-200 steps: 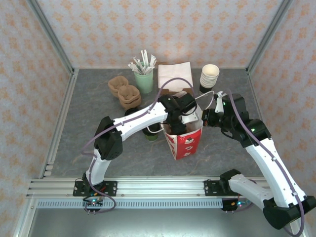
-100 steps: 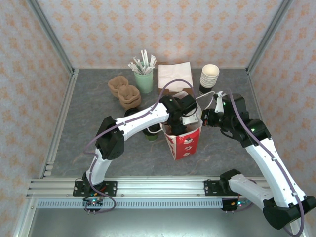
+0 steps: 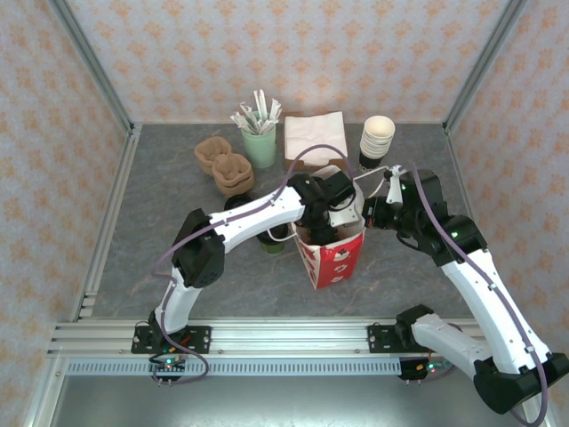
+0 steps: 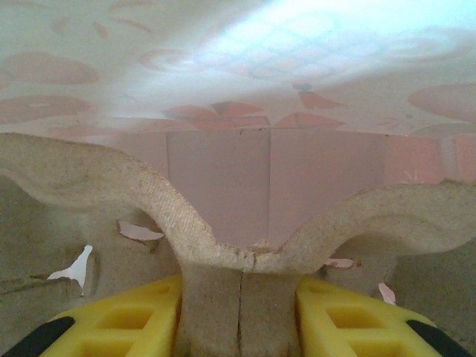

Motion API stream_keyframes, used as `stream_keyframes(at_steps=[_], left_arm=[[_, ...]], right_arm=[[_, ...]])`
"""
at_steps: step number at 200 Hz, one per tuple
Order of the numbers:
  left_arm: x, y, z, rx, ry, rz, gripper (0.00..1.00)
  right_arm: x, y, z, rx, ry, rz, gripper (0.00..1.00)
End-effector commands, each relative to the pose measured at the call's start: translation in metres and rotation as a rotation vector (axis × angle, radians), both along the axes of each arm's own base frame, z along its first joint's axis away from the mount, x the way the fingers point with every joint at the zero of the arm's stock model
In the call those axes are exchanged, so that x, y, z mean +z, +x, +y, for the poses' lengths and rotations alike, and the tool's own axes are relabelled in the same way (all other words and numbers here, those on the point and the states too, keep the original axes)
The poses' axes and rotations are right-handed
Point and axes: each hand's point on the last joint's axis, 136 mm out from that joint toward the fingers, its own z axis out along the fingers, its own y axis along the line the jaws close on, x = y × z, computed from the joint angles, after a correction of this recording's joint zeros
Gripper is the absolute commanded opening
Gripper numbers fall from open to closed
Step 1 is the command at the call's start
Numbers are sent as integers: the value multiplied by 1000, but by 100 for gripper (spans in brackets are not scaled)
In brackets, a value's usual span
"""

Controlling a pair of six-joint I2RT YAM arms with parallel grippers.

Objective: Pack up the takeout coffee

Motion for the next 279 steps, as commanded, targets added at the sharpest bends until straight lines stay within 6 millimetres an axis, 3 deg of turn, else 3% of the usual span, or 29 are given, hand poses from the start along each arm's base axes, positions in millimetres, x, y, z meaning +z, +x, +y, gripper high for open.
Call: stream_keyframes(at_steps=[1, 62, 93, 141, 159, 184, 196, 279], left_arm=[[-17, -2, -1, -19, 9, 24, 38], [-25, 1, -1, -13, 10, 24, 40], [-14, 2, -5, -9, -20, 18, 42], [14, 4, -9, -6, -77, -17, 56], [23, 4, -8, -6, -88, -35, 71], [40, 2, -9, -12, -133, -56, 82], [45, 1, -9, -16, -140, -58, 96], [86, -4, -14, -15, -203, -62, 100]], right_arm=[[-1, -1, -1, -1, 7, -3, 0], [0, 0, 0, 1, 9, -5, 0], [1, 0, 1, 4, 12, -5, 0], [-1, 0, 2, 8, 17, -2, 0], [-3, -1, 3, 12, 17, 5, 0], [-6, -1, 2, 13, 13, 11, 0], [-7, -2, 3, 15, 12, 13, 0], [-9, -4, 2, 13, 12, 19, 0]])
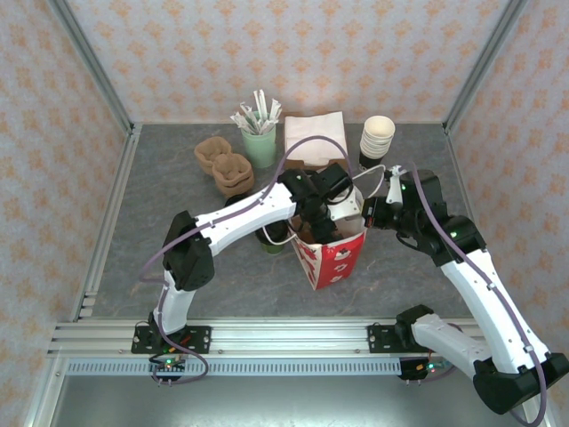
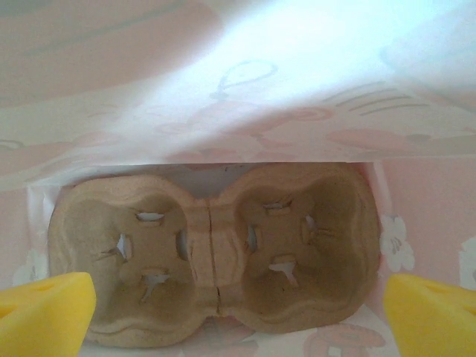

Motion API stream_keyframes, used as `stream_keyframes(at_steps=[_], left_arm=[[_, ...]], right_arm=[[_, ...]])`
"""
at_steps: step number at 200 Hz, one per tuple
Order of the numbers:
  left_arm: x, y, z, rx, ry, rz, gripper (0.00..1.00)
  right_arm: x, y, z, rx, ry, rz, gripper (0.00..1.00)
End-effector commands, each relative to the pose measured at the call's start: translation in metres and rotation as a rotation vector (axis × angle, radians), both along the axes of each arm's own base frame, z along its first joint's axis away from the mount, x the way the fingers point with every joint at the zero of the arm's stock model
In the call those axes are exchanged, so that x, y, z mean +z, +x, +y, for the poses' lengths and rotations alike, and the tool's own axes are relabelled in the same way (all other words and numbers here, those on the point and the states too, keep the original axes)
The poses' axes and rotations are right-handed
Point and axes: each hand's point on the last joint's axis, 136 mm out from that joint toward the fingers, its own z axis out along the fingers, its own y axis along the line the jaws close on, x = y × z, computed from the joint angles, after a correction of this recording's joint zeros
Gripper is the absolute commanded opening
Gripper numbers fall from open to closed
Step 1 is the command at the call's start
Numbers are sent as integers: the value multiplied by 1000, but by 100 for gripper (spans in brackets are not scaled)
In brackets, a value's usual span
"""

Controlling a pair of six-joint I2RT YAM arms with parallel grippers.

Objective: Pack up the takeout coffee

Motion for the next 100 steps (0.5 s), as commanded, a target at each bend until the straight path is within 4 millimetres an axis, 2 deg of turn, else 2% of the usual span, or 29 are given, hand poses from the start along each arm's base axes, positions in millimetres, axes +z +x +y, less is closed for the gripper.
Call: stream_keyframes(at_steps=[1, 55, 100], left_arm=[[45, -3, -7, -4, -94, -30, 100], [75, -1, 3, 12, -94, -88, 100], [73, 1, 12, 27, -63, -107, 100]], right_arm=[[-6, -5, 1, 12, 4, 20, 0], [-4, -6, -3, -6, -6, 12, 0], [-4, -6, -16, -65, -44, 9, 0]])
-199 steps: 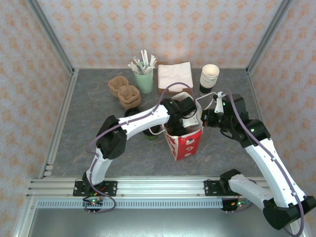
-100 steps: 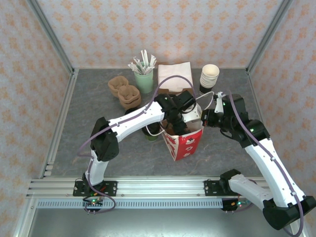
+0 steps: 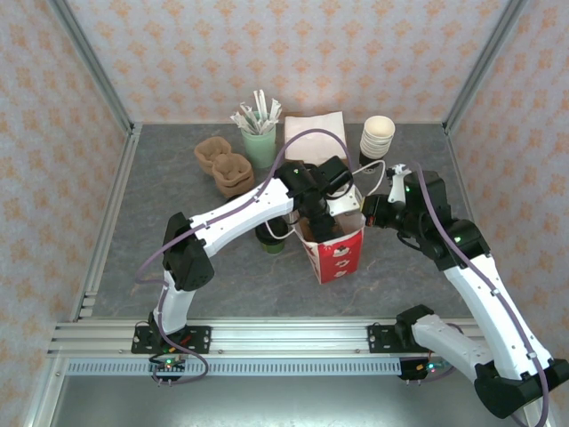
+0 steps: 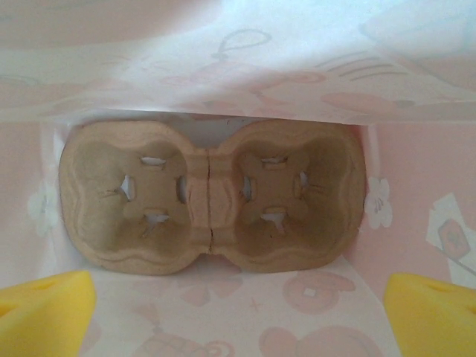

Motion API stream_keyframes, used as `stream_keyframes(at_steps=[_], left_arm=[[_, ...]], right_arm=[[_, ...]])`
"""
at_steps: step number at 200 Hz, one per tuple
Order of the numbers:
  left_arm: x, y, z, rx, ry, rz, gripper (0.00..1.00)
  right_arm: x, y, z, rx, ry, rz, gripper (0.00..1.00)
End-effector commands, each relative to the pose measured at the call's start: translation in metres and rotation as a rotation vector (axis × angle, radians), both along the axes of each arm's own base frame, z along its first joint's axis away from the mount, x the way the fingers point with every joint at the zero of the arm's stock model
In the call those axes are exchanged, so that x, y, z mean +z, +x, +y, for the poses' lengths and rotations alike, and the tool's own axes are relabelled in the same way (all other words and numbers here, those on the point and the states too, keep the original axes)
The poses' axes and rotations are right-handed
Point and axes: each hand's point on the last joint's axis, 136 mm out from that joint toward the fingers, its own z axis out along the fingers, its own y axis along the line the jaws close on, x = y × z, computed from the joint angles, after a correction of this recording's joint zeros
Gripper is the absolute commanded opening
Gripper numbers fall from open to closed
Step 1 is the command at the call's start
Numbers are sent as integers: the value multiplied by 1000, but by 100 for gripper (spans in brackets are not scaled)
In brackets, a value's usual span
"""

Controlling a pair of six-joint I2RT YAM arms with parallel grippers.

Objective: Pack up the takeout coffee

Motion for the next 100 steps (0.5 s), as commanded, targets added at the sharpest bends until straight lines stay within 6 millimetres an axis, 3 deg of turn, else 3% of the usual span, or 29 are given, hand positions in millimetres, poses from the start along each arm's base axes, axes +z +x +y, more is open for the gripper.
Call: stream_keyframes(at_steps=[1, 27, 75, 100], left_arm=[[50, 1, 4, 11, -83, -89, 100], [49, 5, 12, 21, -56, -117, 100], [62, 7, 8, 20, -93, -137, 100], [102, 2, 0, 26, -229, -166, 100]], right_arm=[[-18, -7, -16, -64, -67, 67, 0], [-16, -9, -24, -92, -90, 61, 0], [-15, -10, -31, -130, -110, 81, 0], [-14, -9, -26, -115, -87, 69, 0]])
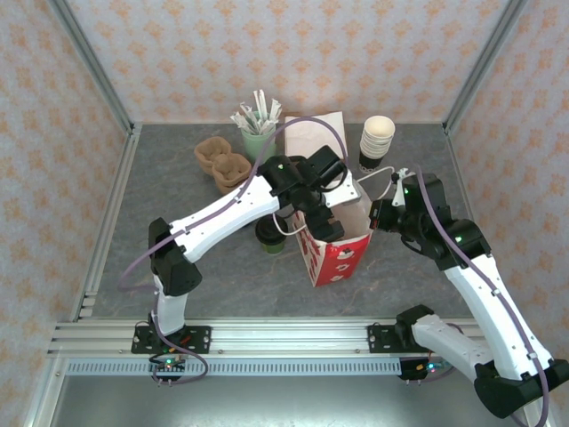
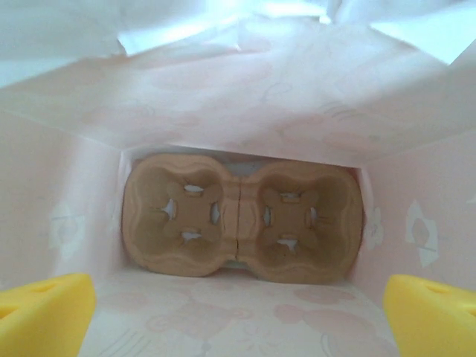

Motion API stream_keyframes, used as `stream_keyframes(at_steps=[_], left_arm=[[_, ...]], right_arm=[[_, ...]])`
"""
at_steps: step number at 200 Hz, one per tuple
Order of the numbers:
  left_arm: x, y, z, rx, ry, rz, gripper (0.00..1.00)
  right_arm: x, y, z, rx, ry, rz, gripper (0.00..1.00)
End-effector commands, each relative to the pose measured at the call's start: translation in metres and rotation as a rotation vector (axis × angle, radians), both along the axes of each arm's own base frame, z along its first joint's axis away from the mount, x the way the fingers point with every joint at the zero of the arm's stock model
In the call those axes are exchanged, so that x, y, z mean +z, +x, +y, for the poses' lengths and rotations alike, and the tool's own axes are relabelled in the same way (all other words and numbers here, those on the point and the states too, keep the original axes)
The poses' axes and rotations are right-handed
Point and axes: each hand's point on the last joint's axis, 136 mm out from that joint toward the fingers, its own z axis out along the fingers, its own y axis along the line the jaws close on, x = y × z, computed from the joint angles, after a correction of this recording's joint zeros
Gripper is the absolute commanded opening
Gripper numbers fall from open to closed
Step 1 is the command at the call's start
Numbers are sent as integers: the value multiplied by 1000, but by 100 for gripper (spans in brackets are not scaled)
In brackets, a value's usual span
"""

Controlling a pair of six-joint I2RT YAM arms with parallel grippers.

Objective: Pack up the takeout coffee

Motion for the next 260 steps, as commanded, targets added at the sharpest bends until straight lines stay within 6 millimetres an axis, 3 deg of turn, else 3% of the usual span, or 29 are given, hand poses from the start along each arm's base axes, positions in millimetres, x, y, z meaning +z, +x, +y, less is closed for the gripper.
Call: stream_keyframes(at_steps=[1, 36, 67, 103, 152, 184, 211, 260], left_arm=[[53, -1, -6, 8, -148, -65, 100], [98, 1, -10, 54, -281, -109, 100], [135, 6, 0, 125, -361, -183, 100], [170, 15, 30, 251, -400, -312, 100], [193, 18, 87, 446, -456, -405, 100], [185, 15, 131, 584, -520, -403, 100], [163, 5, 153, 645, -530, -386, 100], [88, 1, 160, 763, -493, -266, 100]], right_arm=[[2, -3, -5, -23, -2, 5, 0], [3, -1, -6, -43, 9, -4, 0], [6, 5, -9, -98, 32, -20, 0], [10, 10, -9, -115, 46, -30, 0], [18, 13, -13, -146, 44, -55, 0], [17, 12, -24, -214, 41, -58, 0], [11, 11, -33, -307, 80, -51, 0], [2, 12, -26, -364, 203, -14, 2]])
